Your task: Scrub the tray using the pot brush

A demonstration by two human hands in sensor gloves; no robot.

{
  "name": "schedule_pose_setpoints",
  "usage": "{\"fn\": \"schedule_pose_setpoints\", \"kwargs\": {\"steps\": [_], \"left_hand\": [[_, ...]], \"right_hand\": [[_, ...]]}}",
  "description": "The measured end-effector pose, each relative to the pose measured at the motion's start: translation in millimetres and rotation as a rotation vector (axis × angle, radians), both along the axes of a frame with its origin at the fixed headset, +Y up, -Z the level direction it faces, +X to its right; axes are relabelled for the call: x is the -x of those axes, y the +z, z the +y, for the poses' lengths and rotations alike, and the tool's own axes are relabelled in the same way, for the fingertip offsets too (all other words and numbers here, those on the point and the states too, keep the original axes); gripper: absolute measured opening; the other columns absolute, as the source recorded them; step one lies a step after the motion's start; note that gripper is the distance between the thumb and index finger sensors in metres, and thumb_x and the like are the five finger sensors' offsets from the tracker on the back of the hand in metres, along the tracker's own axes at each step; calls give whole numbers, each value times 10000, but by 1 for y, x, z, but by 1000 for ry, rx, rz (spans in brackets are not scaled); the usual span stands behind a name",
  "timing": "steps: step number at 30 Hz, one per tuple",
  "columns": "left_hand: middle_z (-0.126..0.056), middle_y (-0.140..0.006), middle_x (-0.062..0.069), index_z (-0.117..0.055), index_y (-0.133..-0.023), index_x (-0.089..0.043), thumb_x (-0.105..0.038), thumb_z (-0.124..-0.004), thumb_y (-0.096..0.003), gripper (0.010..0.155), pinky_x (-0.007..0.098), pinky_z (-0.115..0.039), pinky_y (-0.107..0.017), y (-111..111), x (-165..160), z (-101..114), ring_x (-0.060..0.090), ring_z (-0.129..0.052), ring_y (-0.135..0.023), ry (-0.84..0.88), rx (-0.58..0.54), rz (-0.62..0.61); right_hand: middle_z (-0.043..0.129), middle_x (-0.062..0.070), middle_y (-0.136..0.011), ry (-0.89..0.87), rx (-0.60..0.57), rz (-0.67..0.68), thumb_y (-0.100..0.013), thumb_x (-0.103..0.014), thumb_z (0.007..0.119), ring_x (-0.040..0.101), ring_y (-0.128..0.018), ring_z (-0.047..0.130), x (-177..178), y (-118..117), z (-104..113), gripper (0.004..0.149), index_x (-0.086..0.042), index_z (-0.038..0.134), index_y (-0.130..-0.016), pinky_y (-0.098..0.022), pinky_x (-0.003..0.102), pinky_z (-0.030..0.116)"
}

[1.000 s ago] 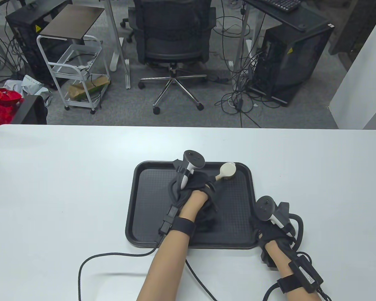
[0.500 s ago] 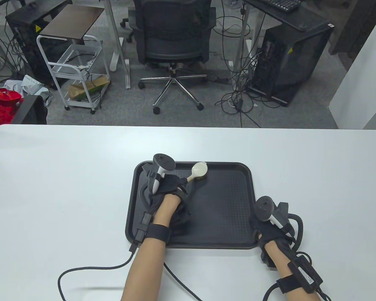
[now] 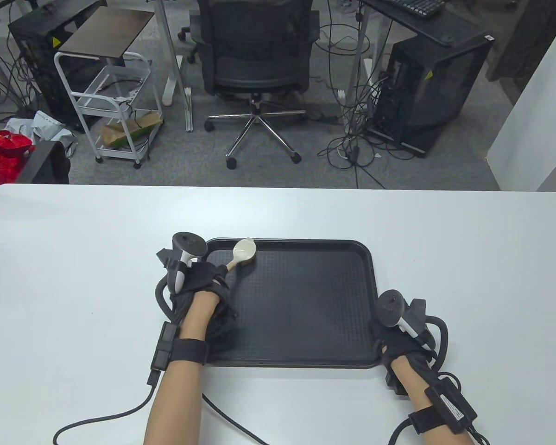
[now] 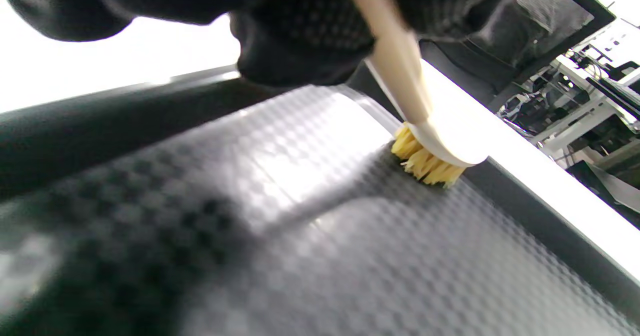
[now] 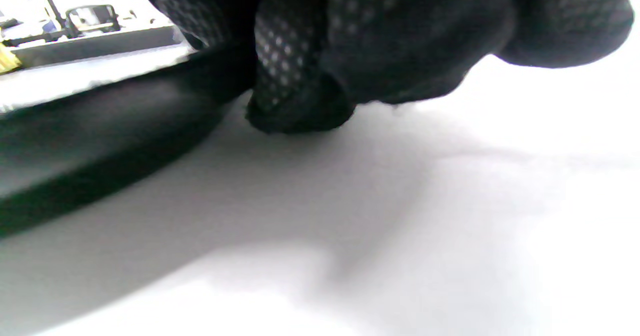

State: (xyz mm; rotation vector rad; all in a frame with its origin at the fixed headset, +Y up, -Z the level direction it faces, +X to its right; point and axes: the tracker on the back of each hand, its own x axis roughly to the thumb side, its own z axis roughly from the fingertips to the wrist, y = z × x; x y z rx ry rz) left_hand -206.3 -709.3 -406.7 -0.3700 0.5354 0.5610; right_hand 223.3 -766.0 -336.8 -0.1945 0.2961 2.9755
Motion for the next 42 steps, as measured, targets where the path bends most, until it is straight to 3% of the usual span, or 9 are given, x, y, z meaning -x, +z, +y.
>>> {"fn": "schedule_pose_setpoints", "kwargs": {"steps": [10,15,20,25,30,35,42], "left_hand": [[-1004,-511,34,-822,-813,-86,-516,-755,-420,586,486,-854,-373,8,39,2,182,-958,-97,-26,6,59],[-1013,-494,28,-846,-786,-78,-518,-763,-415,582,473,-864,-359,10,37,11,170,-957,-81,-89,-34,50],[-1017,-477,23,-851,-771,-59,-516,-766,-414,585,465,-875,-340,5,-8,19,158,-960,-67,90,-146,-57],[-1017,-481,14,-851,-772,-69,-519,-764,-412,583,460,-878,-345,-5,-84,19,152,-964,-72,123,-128,-219],[-1015,-484,14,-846,-775,-67,-517,-764,-411,585,461,-877,-347,-10,-147,8,153,-963,-76,174,-84,-290],[-1014,-486,10,-845,-775,-68,-520,-759,-411,587,458,-878,-349,-10,-184,-3,150,-964,-78,139,-73,-332],[-1014,-486,11,-845,-776,-68,-519,-761,-409,587,460,-877,-348,-10,-208,-13,152,-964,-78,115,-65,-355]], "right_hand": [[1002,47,-389,2,-1,0,-471,-373,772,257,-181,957,0,0,0,582,-74,631,-950,-289,474,830],[1002,48,-389,2,-1,0,-471,-375,772,258,-180,957,0,0,0,584,-73,629,-951,-289,475,830],[1002,48,-389,5,-2,0,-472,-373,771,257,-181,957,0,1,0,583,-72,630,-951,-289,475,830],[1002,46,-388,4,-3,0,-472,-374,770,257,-181,957,0,1,0,583,-72,630,-951,-289,474,830],[1002,47,-388,3,-2,1,-472,-374,771,257,-180,957,0,1,0,583,-72,630,-951,-289,475,829],[1002,48,-388,0,-2,2,-471,-374,772,257,-179,957,0,1,0,584,-71,631,-950,-290,474,830],[1002,48,-389,-1,-2,2,-472,-373,771,258,-181,957,0,1,0,582,-72,631,-950,-290,475,829]]}}
